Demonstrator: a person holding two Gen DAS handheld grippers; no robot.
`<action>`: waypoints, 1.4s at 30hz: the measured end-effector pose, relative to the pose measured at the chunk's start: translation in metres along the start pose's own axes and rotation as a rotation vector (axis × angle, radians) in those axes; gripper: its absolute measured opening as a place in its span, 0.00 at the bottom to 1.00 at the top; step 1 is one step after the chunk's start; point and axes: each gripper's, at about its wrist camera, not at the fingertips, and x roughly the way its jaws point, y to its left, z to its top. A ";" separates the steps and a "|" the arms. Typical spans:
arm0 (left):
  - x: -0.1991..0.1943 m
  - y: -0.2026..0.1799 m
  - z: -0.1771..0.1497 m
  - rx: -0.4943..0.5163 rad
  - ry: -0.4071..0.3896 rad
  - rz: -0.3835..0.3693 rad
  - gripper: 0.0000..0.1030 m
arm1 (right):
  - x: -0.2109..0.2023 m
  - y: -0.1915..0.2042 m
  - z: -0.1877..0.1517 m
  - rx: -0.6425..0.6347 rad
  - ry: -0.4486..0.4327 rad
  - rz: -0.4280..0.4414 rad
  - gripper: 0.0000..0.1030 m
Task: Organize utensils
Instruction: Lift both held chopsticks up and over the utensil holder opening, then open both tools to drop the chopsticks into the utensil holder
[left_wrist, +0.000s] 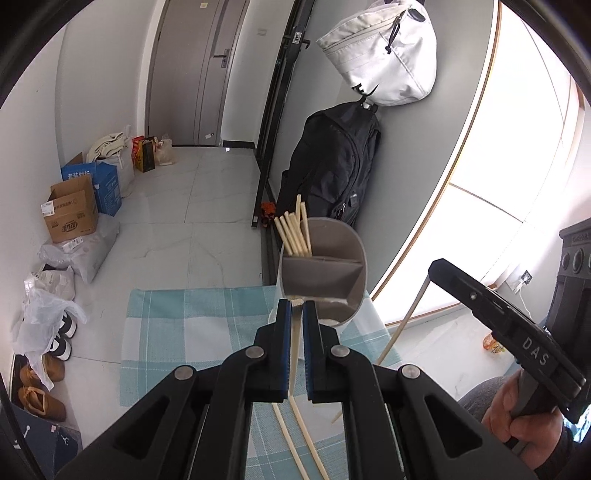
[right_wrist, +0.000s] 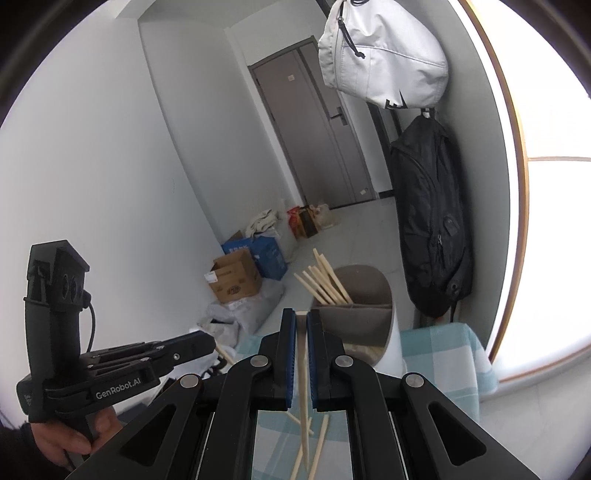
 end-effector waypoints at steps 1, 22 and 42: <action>-0.002 -0.001 0.005 0.001 -0.001 -0.003 0.02 | 0.000 0.000 0.005 -0.001 -0.003 0.001 0.05; -0.014 -0.028 0.115 0.042 -0.110 -0.082 0.02 | 0.024 -0.012 0.143 -0.106 -0.096 -0.008 0.05; 0.076 0.002 0.102 -0.029 0.050 -0.109 0.02 | 0.105 -0.039 0.128 -0.172 0.007 0.024 0.05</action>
